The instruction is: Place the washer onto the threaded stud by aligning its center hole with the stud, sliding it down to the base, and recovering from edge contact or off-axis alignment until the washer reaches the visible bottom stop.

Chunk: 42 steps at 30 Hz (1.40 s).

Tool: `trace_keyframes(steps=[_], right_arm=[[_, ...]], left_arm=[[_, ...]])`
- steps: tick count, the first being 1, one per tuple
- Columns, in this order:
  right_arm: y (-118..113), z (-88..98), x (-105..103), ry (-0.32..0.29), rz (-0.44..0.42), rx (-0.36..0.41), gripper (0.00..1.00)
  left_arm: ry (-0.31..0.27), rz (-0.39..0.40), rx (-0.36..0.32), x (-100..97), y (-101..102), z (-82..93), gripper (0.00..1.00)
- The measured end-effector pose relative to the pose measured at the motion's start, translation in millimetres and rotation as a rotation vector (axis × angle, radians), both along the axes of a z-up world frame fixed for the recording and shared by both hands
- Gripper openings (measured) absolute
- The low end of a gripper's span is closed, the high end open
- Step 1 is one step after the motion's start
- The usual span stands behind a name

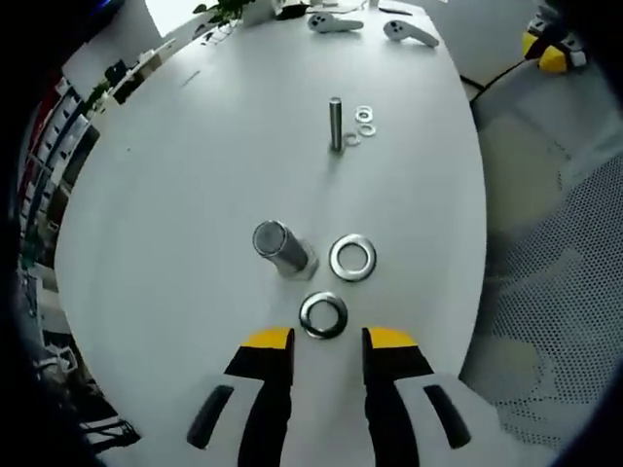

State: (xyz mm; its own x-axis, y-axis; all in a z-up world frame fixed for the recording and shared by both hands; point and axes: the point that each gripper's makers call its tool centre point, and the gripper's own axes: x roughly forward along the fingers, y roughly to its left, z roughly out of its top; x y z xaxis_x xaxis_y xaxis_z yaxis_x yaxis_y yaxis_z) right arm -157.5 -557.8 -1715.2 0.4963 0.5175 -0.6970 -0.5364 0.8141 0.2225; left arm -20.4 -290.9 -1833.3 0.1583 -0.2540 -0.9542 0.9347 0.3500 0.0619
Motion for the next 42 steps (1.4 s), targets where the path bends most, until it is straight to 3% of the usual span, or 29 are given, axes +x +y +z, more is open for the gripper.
trace_keyframes(steps=[5,19,26,42], right_arm=[[0.3,-0.1,0.0,0.000,0.006,-0.002,0.13],[0.1,-0.2,0.1,0.001,0.009,-0.002,0.13],[0.6,-0.3,-0.2,0.002,0.013,-0.004,0.13],[0.6,0.2,1.2,-0.004,0.008,-0.002,0.13]], left_arm=[[0.039,-0.002,-0.001,-2.1,-4.7,-5.5,0.25],[0.060,-0.020,-0.005,2.2,-11.7,-11.9,0.27],[0.081,-0.024,0.013,-0.9,-6.0,-16.2,0.28],[0.062,-0.046,0.029,-0.2,-8.5,-17.4,0.27]])
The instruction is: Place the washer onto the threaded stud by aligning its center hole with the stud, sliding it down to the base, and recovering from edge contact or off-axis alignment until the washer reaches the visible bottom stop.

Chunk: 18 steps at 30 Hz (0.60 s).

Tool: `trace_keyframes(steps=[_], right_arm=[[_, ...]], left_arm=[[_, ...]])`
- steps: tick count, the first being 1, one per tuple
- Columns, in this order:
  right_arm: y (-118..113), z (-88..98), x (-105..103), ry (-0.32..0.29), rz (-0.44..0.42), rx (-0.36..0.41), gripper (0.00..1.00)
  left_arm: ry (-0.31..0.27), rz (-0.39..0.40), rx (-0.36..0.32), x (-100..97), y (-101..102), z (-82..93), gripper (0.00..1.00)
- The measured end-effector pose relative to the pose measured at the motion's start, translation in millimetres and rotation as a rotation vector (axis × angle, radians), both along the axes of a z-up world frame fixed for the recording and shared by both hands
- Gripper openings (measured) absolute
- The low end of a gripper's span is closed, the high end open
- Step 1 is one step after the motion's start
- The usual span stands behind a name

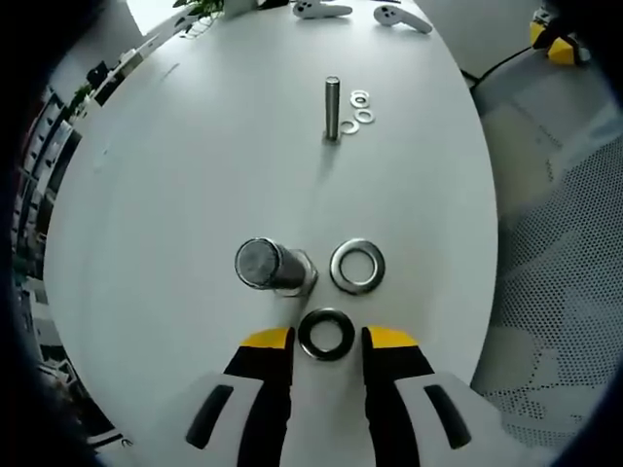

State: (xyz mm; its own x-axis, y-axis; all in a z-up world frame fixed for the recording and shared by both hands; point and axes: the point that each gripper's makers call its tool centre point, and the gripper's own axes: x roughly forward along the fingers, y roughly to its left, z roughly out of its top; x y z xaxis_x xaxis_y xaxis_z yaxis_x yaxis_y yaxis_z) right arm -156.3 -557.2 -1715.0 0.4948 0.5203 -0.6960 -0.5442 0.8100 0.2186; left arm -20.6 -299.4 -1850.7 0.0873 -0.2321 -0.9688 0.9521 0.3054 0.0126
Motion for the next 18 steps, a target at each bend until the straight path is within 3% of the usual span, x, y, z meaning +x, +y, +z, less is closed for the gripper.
trace_keyframes(steps=[4,9,18], right_arm=[[-0.3,-0.4,0.1,0.001,0.000,-0.003,0.13],[-1.0,-0.3,0.7,-0.001,-0.006,-0.004,0.13],[-1.5,-0.1,1.0,-0.003,-0.011,-0.004,0.13]], left_arm=[[-0.003,-0.047,-0.006,-2.2,-2.1,0.2,0.25],[-0.004,-0.051,-0.009,-1.1,-1.5,-0.4,0.24],[0.009,0.000,0.027,-1.0,-2.2,-1.2,0.23]])
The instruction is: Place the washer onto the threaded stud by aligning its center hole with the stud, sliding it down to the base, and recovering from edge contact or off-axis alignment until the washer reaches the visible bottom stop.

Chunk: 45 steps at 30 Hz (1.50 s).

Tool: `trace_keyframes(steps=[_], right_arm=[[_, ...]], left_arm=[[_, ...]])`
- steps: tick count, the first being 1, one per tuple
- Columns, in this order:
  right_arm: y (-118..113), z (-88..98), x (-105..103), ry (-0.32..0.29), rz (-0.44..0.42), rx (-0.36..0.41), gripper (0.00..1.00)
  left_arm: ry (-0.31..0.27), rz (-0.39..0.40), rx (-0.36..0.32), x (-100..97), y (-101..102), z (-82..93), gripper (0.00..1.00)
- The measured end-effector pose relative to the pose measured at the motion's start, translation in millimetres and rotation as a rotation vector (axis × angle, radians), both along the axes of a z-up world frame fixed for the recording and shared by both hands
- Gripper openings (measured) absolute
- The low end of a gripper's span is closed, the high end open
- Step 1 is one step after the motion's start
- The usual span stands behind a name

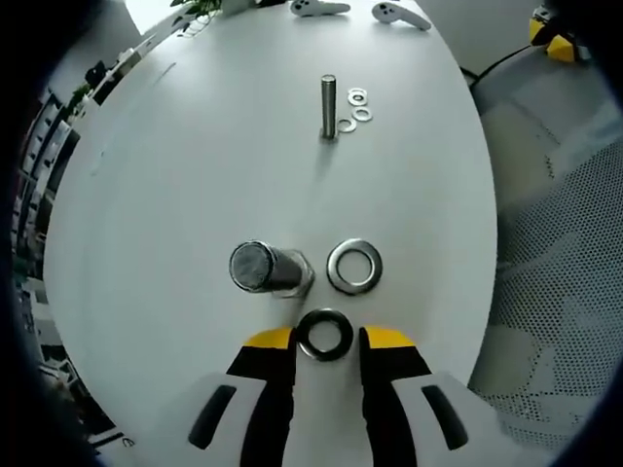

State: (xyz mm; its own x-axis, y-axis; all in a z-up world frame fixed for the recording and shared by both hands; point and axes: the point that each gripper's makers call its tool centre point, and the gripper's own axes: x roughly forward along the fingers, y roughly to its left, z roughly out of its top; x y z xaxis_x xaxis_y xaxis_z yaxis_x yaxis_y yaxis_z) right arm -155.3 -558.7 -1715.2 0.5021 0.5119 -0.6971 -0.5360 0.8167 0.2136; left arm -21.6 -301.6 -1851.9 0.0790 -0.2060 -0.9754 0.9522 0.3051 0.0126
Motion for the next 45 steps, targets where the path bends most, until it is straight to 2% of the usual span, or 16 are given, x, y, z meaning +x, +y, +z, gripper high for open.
trace_keyframes(steps=[14,28,38,45], right_arm=[[0.3,-0.2,-0.8,0.000,0.007,0.000,0.13],[1.0,0.8,-0.3,-0.007,0.010,0.005,0.13],[1.5,0.7,-0.8,-0.007,0.016,0.005,0.13],[1.7,1.1,-0.5,-0.009,0.015,0.008,0.13]], left_arm=[[-0.048,-0.007,0.024,-2.4,1.1,2.6,0.20],[-0.062,-0.001,0.020,0.9,-0.2,18.5,0.19],[-0.068,0.009,0.013,6.0,-0.3,22.7,0.19],[-0.071,-0.012,0.037,4.1,4.6,30.5,0.19]])
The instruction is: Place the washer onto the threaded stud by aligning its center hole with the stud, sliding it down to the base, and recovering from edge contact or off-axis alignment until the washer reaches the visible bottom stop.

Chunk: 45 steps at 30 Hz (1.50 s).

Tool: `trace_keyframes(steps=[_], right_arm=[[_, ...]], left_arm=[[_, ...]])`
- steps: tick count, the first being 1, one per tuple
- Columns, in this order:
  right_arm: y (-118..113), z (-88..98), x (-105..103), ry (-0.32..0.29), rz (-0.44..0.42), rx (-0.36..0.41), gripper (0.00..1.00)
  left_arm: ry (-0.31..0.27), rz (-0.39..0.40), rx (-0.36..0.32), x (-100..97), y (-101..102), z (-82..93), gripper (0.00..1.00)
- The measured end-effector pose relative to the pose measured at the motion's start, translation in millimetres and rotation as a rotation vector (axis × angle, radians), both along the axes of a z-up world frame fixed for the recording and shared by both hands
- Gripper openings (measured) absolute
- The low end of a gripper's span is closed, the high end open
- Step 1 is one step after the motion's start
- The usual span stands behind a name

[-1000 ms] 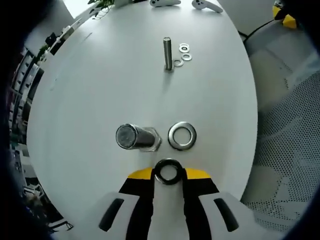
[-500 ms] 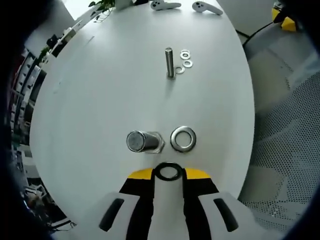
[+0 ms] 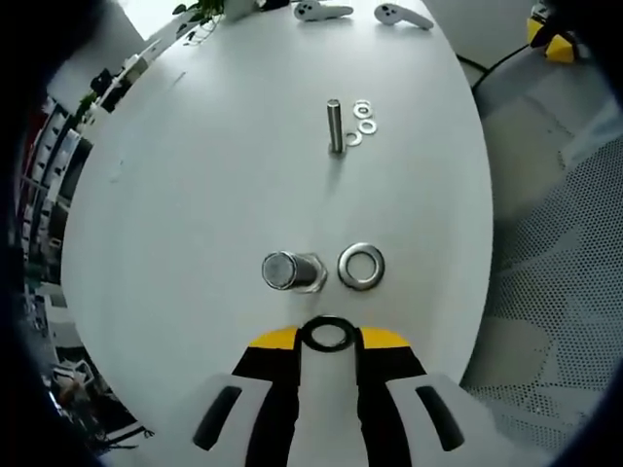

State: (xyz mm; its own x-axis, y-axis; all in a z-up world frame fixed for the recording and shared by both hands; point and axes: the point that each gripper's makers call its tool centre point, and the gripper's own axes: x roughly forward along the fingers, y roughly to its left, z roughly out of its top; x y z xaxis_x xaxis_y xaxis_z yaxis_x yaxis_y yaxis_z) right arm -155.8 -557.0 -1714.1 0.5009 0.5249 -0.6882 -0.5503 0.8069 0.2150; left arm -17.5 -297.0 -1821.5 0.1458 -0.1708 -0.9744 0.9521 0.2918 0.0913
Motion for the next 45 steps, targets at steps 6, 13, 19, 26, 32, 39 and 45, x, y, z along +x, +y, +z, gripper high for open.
trace_keyframes(steps=[6,13,19,26,32,39,45], right_arm=[[0.2,0.4,0.3,-0.002,-0.001,0.002,0.13],[0.2,1.2,0.9,-0.007,-0.005,0.005,0.13],[-0.1,1.5,1.6,-0.010,-0.008,0.008,0.13],[-0.1,1.9,2.1,-0.012,-0.011,0.010,0.13],[0.0,1.8,1.8,-0.011,-0.011,0.010,0.13],[1.0,0.7,2.2,-0.003,0.004,-0.001,0.13],[0.2,0.4,1.7,-0.003,0.004,0.000,0.13]], left_arm=[[-0.004,0.004,-0.004,0.9,-1.8,14.3,0.19],[-0.008,-0.007,-0.001,0.2,-7.1,26.1,0.19],[-0.018,-0.019,0.003,6.6,-11.4,34.9,0.19],[-0.029,-0.037,0.004,15.3,-20.2,45.0,0.00],[-0.046,-0.053,0.021,24.7,-23.1,44.7,0.00],[-0.079,0.143,-0.083,39.8,13.1,65.3,0.00],[0.021,0.177,-0.035,1.7,50.9,38.9,0.00]])
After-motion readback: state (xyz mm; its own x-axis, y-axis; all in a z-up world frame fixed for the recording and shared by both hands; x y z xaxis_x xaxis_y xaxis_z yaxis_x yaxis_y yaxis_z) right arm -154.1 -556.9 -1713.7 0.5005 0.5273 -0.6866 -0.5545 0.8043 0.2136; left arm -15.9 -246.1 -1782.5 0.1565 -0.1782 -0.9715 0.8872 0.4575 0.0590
